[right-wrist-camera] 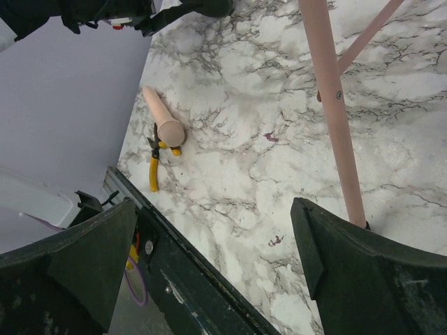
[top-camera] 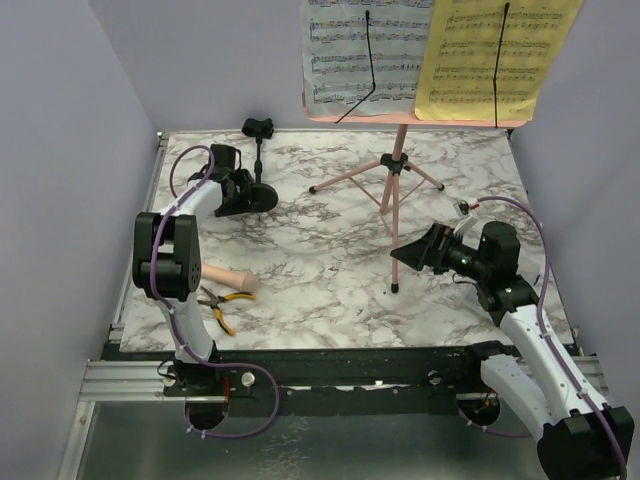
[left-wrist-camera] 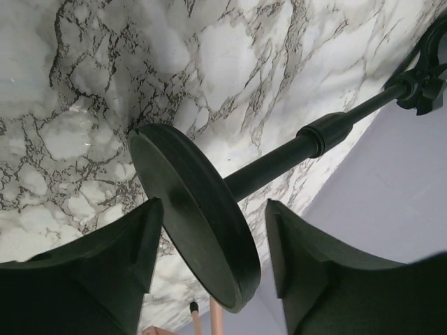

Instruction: Set up the instrument practice props

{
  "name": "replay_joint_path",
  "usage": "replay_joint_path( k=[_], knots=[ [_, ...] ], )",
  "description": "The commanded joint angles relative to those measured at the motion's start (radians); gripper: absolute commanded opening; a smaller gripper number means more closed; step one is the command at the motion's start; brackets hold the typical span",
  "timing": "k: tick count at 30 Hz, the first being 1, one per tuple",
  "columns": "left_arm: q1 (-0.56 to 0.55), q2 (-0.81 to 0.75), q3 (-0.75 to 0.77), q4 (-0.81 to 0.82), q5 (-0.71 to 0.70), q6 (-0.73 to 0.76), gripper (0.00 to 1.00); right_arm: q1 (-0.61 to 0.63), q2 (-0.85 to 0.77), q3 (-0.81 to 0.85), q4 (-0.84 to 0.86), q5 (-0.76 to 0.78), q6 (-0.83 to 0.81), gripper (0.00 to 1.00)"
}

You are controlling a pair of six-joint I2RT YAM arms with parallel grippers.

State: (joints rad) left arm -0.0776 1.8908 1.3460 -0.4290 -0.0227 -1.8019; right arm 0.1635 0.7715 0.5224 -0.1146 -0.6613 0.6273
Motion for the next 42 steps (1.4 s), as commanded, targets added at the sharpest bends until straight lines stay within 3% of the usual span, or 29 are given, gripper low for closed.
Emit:
replay_joint_path(
  k=[1, 6, 12, 16, 21, 27, 31, 34, 40, 42],
  knots=[
    [0.006, 0.011, 0.014, -0.037, 0.022, 0.033, 0.54, 0.005, -0.008, 0.025, -0.018, 0.021, 0.003, 1.00],
    [0.008, -0.061, -0.047, 0.007, 0.018, 0.136, 0.23, 0.005, -0.011, 0.021, -0.014, 0.020, 0.013, 1.00],
    [0.010, -0.248, -0.252, 0.158, 0.016, 0.298, 0.01, 0.005, -0.001, 0.005, -0.008, 0.015, 0.001, 1.00],
    [0.021, -0.420, -0.470, 0.257, 0.043, 0.316, 0.00, 0.005, 0.015, 0.000, 0.006, -0.002, -0.013, 1.00],
    [0.068, -0.614, -0.723, 0.544, 0.250, 0.383, 0.00, 0.008, 0.016, 0.015, 0.024, -0.048, -0.055, 1.00],
    [0.097, -0.823, -0.869, 0.651, 0.440, 0.494, 0.00, 0.015, -0.028, 0.021, 0.022, -0.100, -0.087, 0.99],
    [0.095, -0.880, -0.945, 0.748, 0.595, 0.483, 0.00, 0.063, -0.056, -0.008, 0.105, -0.130, -0.040, 0.98],
    [0.095, -0.917, -1.021, 0.860, 0.669, 0.436, 0.00, 0.176, -0.035, -0.018, 0.223, -0.076, 0.000, 0.98],
    [0.091, -0.991, -1.095, 0.868, 0.715, 0.365, 0.00, 0.495, 0.134, 0.049, 0.344, 0.206, -0.043, 0.99],
    [0.093, -0.999, -1.108, 0.862, 0.722, 0.346, 0.00, 0.548, 0.211, 0.080, 0.403, 0.270, -0.063, 0.99]
  ],
)
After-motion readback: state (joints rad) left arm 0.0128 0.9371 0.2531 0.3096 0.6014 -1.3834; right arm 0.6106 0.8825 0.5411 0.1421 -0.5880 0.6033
